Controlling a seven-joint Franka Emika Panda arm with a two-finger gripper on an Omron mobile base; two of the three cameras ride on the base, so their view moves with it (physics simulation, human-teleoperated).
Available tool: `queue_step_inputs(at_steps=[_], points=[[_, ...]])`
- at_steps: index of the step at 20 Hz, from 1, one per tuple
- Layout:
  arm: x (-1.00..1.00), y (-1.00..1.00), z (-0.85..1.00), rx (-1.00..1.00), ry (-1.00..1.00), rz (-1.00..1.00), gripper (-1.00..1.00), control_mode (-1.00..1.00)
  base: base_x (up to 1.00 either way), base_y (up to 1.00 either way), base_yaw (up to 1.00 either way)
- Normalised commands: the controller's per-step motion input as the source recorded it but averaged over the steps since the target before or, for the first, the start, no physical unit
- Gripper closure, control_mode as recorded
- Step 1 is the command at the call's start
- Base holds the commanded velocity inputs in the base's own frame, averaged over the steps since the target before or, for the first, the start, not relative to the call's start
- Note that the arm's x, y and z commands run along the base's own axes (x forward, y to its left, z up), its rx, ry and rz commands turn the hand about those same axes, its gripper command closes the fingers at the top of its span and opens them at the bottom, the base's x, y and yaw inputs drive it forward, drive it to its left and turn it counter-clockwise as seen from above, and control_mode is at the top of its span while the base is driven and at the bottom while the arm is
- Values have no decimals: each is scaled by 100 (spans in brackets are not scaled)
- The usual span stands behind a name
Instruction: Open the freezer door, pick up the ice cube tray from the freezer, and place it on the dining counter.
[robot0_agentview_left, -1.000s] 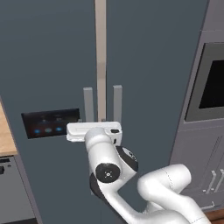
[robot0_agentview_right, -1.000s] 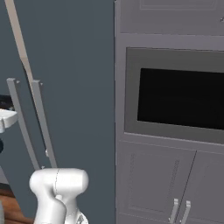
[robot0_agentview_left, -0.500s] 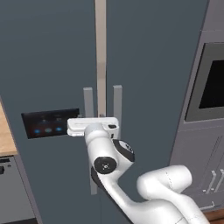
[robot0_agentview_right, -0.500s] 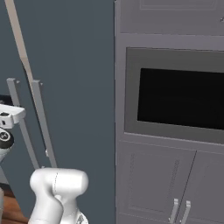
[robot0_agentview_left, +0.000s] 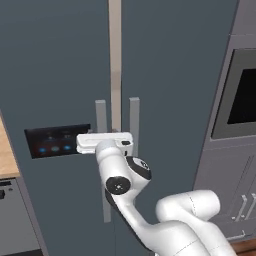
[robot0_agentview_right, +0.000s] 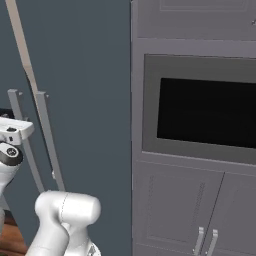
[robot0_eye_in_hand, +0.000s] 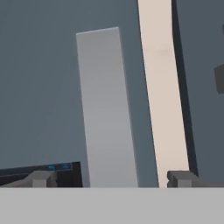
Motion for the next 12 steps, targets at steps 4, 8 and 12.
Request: queue_step_inputs(at_steps=[4,8,12], points=[[17,10,-6,0,0,0,-100,-100,0,0,0],[24,6,-3,0,0,0,-100,-100,0,0,0],[26,2,0,0,0,0,-100,-100,0,0,0]])
